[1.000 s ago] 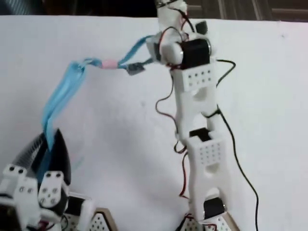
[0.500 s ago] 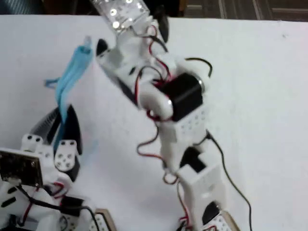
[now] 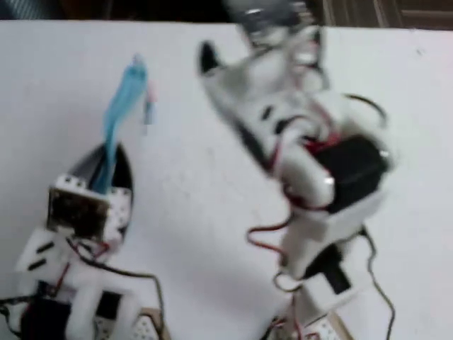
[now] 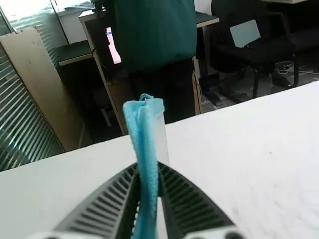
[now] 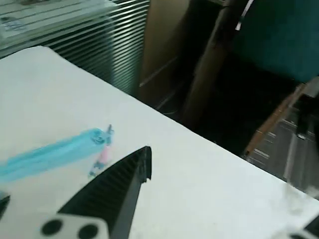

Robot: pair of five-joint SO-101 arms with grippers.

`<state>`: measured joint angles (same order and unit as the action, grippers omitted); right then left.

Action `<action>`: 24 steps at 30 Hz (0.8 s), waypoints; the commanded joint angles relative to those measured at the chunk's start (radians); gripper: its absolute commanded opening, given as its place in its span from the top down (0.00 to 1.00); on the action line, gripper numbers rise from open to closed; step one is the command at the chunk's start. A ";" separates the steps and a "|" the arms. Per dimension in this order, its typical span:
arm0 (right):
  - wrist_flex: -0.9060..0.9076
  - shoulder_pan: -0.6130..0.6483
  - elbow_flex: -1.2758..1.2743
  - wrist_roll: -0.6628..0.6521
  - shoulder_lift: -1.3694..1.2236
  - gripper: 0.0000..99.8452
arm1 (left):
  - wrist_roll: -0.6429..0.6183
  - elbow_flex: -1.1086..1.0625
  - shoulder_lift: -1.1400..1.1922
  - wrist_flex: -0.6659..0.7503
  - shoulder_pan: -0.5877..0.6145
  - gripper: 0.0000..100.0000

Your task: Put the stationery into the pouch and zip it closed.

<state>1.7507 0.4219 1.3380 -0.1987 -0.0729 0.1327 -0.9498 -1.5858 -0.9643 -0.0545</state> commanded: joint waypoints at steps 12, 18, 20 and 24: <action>0.018 -0.159 -0.522 0.003 0.369 0.50 | -0.167 0.083 0.240 0.149 0.156 0.88; 0.018 -0.163 -0.643 0.003 0.455 0.50 | -0.167 0.074 0.243 0.149 0.154 0.88; 0.018 -0.163 -0.672 0.003 0.470 0.50 | -0.167 0.075 0.243 0.149 0.154 0.87; 0.018 -0.162 -0.692 0.003 0.483 0.50 | -0.180 0.077 0.242 0.126 0.154 0.79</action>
<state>1.7507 0.2670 0.6490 -0.1987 0.3859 -0.0315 -0.9268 -1.3433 -0.8416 0.0959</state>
